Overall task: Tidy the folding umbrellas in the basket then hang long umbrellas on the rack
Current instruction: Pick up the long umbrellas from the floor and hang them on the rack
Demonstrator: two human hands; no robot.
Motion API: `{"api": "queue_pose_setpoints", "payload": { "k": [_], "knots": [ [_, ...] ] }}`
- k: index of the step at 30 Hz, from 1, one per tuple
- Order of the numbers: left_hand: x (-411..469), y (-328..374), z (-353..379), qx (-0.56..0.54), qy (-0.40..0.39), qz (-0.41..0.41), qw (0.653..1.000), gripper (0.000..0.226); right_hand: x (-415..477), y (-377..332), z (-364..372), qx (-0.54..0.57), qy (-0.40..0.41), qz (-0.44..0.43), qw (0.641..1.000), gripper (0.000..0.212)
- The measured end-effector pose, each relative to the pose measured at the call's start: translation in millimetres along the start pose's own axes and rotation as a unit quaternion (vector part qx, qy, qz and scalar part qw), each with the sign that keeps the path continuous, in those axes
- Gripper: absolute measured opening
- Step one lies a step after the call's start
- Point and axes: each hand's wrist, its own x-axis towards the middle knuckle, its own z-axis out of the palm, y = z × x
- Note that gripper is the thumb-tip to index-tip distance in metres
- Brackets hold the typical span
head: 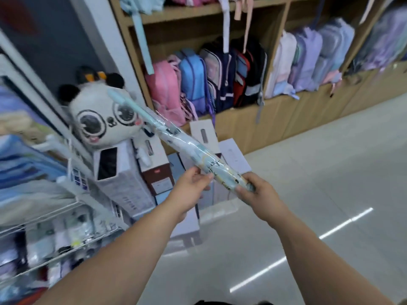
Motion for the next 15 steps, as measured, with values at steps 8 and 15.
{"api": "queue_pose_setpoints", "payload": {
  "k": [8, 15],
  "knots": [
    [-49, 23, -152, -0.13, 0.072, 0.098, 0.984, 0.025, -8, -140, 123, 0.113, -0.069, -0.058, 0.989, 0.005],
    [-81, 54, -232, -0.171, 0.134, 0.158, 0.963, 0.036, 4, -232, 177, 0.145, -0.111, -0.129, 0.975, 0.009]
  ]
}}
